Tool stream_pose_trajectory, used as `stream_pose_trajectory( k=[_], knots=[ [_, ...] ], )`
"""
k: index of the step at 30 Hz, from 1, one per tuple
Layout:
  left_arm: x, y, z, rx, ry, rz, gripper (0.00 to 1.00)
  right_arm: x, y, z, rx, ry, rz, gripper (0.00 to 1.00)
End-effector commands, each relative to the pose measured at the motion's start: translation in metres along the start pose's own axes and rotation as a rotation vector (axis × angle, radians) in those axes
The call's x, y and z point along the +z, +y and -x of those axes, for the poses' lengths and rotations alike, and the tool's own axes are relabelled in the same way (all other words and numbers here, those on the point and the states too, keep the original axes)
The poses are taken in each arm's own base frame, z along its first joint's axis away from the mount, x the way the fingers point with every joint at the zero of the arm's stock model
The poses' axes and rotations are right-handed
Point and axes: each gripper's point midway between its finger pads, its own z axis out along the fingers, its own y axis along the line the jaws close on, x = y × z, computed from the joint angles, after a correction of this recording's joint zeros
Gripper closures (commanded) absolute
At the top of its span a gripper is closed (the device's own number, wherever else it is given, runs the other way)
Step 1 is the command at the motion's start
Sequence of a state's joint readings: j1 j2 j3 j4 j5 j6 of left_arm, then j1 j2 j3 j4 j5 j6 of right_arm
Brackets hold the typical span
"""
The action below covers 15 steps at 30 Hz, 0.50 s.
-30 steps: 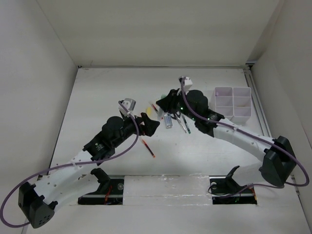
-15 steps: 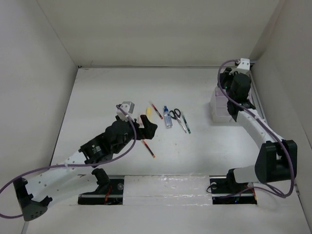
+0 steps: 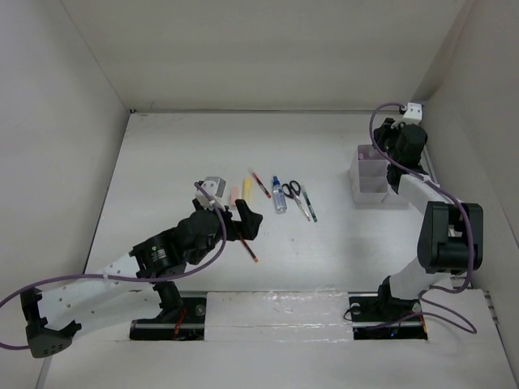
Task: Sort the stationery into containers
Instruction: Place the pen in the storage box.
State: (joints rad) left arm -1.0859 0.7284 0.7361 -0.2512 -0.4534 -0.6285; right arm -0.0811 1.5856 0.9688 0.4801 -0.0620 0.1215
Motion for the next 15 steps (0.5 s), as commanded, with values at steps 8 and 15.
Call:
stream_pose_trajectory(
  k=[8, 15],
  knots=[
    [0.004, -0.007, 0.007, 0.001, -0.028, -0.016, 0.00, 0.006, 0.012, 0.025, 0.010, -0.107, 0.061, 0.72],
    [0.003, -0.001, 0.009, -0.018, -0.035, 0.023, 0.00, 0.001, 0.023, 0.024, 0.017, -0.113, 0.084, 0.32]
  ],
)
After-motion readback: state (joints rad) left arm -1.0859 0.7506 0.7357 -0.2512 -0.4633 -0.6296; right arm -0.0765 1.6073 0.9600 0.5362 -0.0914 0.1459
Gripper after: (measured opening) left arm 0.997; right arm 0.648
